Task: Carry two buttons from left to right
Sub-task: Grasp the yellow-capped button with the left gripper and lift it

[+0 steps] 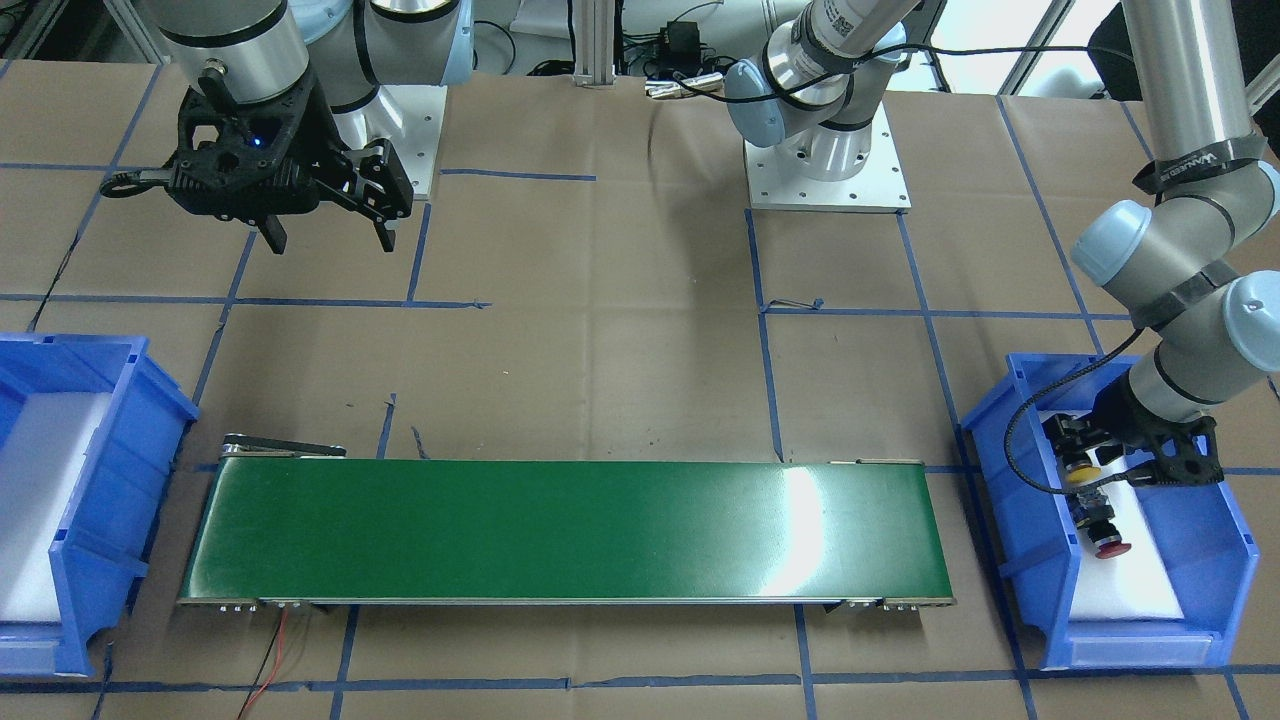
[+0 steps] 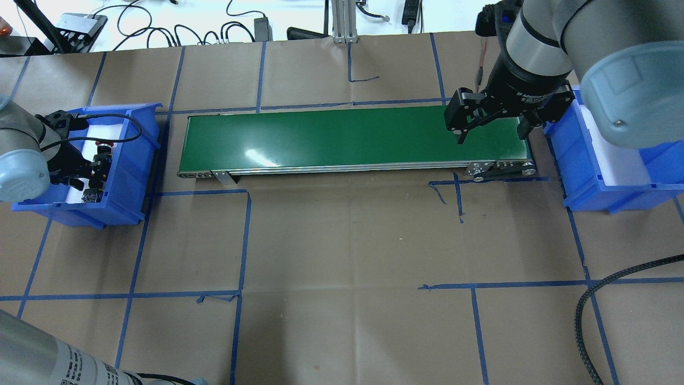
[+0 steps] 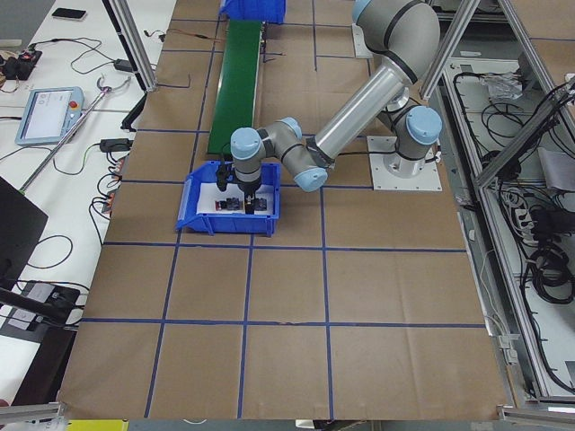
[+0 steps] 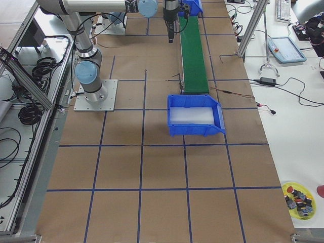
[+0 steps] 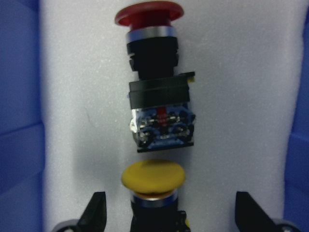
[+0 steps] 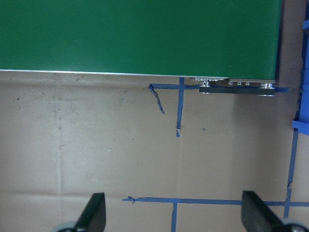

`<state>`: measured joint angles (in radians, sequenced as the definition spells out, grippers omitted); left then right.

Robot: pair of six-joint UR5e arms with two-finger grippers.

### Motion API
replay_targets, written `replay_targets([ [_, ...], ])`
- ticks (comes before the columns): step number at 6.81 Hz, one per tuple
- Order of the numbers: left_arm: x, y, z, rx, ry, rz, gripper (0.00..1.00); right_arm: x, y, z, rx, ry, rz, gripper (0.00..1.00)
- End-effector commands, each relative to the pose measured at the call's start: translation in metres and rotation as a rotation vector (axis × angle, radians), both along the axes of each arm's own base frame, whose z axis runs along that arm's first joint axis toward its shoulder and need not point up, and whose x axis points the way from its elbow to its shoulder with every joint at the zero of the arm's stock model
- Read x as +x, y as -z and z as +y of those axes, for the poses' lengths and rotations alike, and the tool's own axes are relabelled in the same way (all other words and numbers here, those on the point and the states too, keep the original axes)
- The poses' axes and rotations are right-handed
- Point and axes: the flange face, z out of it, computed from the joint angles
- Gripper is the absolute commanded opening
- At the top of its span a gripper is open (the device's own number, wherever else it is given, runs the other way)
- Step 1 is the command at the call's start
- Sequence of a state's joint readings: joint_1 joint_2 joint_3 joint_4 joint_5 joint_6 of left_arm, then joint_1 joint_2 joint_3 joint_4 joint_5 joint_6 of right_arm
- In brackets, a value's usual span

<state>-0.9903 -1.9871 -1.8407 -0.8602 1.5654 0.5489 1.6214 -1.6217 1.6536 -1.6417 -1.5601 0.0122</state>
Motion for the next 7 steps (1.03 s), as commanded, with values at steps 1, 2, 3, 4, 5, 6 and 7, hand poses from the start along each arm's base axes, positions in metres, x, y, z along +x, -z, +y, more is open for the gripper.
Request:
replay_targets([
  [1,0.002,-0.005,-0.003,-0.006,0.007,-0.011,0.39,0.000,0.000,0.000,-0.001,0.000,0.000,1.00],
  [2,0.002,-0.006,-0.003,-0.005,0.004,-0.010,0.20,0.000,0.000,0.000,-0.002,0.000,0.000,1.00],
  [3,0.002,-0.008,-0.003,-0.007,0.001,-0.007,0.12,0.000,0.001,-0.001,-0.001,0.000,0.000,1.00],
  [4,0.002,-0.013,-0.004,-0.014,-0.002,-0.010,0.08,0.000,0.001,-0.001,-0.001,-0.001,0.000,1.00],
  [5,0.002,-0.028,-0.008,-0.024,-0.001,-0.016,0.08,0.000,0.001,-0.001,0.001,0.000,0.000,1.00],
  [6,0.007,-0.059,-0.013,-0.012,0.002,-0.013,0.08,0.000,0.001,-0.001,-0.001,0.000,0.000,1.00],
  [7,0.012,-0.090,-0.021,0.016,0.005,0.002,0.08,0.000,0.001,-0.001,-0.001,0.000,0.000,1.00],
])
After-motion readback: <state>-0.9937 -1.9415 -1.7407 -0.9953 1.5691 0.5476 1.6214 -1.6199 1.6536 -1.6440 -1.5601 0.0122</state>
